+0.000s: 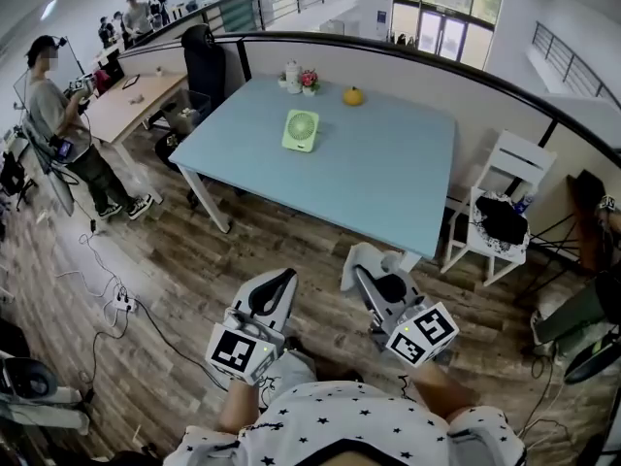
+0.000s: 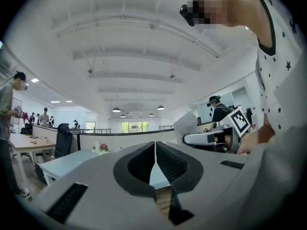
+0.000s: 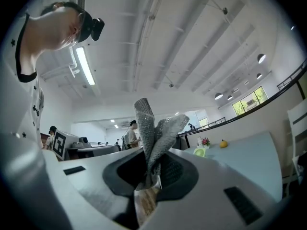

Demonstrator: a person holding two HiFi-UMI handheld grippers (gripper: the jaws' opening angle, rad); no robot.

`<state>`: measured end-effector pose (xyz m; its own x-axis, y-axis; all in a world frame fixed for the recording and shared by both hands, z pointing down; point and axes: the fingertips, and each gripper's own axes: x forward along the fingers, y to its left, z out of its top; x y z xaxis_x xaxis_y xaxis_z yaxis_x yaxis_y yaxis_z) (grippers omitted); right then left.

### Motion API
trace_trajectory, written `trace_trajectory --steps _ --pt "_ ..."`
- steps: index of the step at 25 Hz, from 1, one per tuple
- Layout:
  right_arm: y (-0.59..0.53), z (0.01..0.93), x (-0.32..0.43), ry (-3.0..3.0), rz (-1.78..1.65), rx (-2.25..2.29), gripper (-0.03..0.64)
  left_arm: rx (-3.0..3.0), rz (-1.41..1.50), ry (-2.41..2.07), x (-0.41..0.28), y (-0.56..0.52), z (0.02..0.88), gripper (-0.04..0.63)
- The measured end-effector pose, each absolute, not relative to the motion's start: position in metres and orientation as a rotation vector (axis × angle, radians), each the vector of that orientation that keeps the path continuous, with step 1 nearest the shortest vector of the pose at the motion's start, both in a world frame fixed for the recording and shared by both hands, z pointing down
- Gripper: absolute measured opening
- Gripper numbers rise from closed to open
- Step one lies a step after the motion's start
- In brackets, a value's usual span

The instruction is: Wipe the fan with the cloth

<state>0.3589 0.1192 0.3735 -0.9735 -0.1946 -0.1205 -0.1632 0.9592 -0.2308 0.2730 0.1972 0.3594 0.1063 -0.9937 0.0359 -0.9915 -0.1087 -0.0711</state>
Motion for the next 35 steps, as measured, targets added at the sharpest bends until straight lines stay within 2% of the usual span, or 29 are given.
trace_trajectory --steps 16,35 --pt "0.104 0.39 0.267 3.031 -0.393 -0.36 0.048 -2.395 -0.09 2.119 0.17 0.185 0.391 0.034" --pt "0.093 0.386 0.148 3.063 -0.314 -0.335 0.049 -2.313 -0.041 2.187 0.051 0.184 0.398 0.034"
